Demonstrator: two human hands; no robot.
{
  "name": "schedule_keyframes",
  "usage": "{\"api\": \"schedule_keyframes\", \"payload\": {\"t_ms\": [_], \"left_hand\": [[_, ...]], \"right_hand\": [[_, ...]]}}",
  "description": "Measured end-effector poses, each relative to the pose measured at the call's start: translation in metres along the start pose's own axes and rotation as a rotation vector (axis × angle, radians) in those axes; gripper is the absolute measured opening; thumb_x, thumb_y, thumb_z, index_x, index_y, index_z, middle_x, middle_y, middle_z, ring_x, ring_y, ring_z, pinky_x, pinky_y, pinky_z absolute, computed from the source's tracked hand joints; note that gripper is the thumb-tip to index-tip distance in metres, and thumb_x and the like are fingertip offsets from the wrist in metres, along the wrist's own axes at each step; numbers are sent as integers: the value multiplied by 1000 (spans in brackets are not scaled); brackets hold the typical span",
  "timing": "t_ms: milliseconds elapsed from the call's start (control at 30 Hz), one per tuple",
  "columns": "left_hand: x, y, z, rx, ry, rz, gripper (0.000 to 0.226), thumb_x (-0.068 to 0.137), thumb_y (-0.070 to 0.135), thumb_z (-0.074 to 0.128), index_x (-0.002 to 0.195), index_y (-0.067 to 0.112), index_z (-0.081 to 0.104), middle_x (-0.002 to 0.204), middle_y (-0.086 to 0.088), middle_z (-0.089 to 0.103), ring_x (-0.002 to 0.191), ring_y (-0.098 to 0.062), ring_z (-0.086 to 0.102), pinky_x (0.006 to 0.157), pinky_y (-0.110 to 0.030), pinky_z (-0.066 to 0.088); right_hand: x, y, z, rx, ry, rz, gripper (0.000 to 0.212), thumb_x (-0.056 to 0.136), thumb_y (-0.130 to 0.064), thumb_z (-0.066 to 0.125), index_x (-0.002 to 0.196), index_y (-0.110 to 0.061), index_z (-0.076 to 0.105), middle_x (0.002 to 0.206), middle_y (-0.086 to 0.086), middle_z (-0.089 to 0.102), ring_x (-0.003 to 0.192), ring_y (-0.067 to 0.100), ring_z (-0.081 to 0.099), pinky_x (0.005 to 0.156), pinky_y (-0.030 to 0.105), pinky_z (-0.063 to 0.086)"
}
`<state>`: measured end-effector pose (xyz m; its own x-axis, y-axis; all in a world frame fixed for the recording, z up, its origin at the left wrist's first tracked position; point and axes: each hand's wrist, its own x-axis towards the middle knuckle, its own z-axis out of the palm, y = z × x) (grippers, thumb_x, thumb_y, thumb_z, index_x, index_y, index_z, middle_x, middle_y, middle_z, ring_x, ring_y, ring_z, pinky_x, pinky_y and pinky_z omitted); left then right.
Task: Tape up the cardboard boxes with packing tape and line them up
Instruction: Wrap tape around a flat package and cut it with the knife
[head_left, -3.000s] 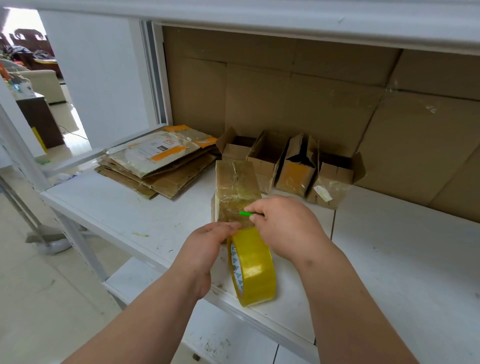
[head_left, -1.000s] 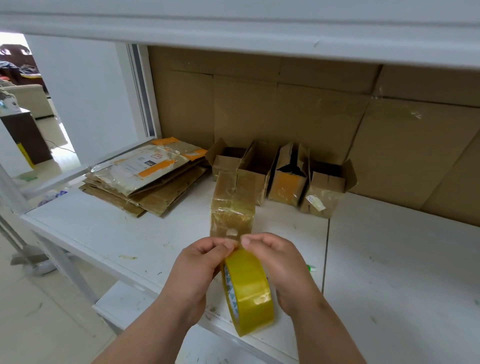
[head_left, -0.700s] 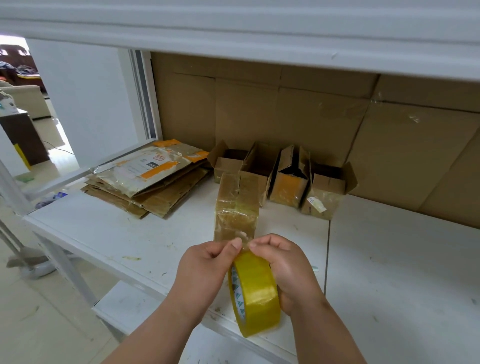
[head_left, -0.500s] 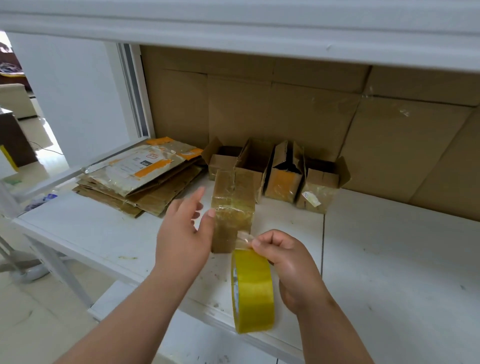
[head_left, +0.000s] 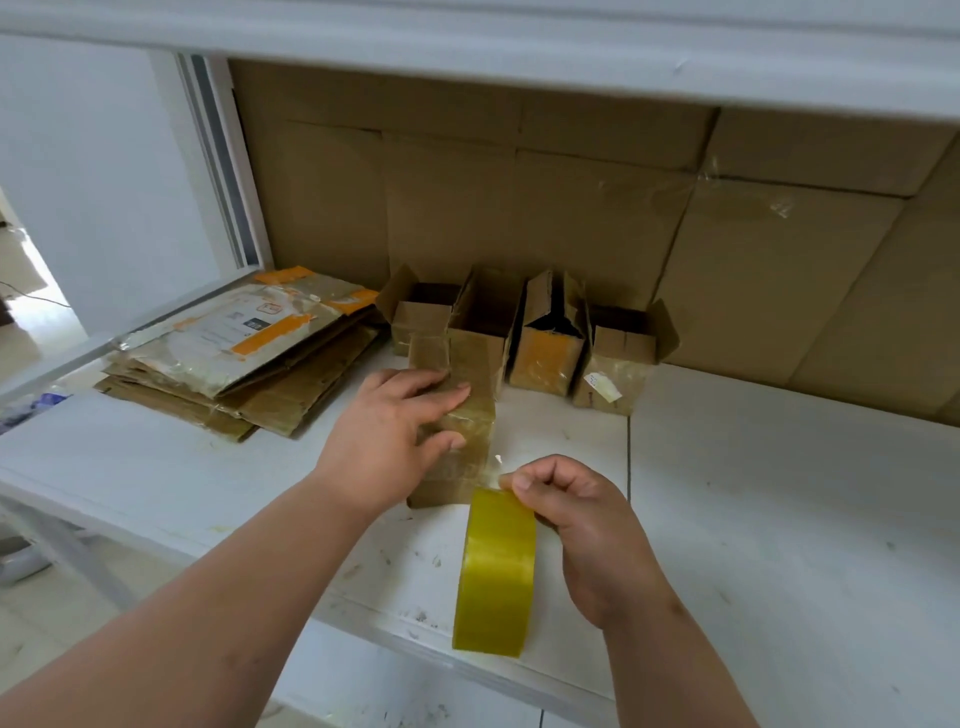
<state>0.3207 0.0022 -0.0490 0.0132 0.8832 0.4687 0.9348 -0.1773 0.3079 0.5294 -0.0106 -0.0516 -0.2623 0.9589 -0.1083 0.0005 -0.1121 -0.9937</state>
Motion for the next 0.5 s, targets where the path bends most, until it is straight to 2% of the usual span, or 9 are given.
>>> {"api": "schedule_keyframes", "payload": {"t_ms": [133,300,433,500], "left_hand": [[0,-2,-3,-38,-34,6,58,84,35,75,137,42,53,145,9,50,130,-18,38,105,-24,26],[0,-2,-7,-44,-85,25,65,83,34,76,140,45,48,147,12,45,131,-15,33,104,-20,21],[0,-2,-10,-21,-128,25,71,84,32,75,145,45,39,152,14,39,135,-12,26,106,-15,14],[2,-2,-10,3,-171,36,77,88,25,72,151,40,30,157,16,31,142,-11,20,107,-7,2]], "right_hand": [[3,0,2,7,-5,5,11,89,-7,66,79,-11,69,96,17,72,91,20,65,98,42,48],[8,1,6,-3,-25,-5,14,89,-10,67,77,-15,71,88,10,71,87,20,63,95,45,49],[11,1,10,-3,-43,-5,19,89,-12,68,73,-20,72,98,19,71,88,22,63,91,45,49],[11,0,11,12,-51,-1,23,90,-11,67,71,-22,72,100,23,70,84,23,61,86,45,48]]}}
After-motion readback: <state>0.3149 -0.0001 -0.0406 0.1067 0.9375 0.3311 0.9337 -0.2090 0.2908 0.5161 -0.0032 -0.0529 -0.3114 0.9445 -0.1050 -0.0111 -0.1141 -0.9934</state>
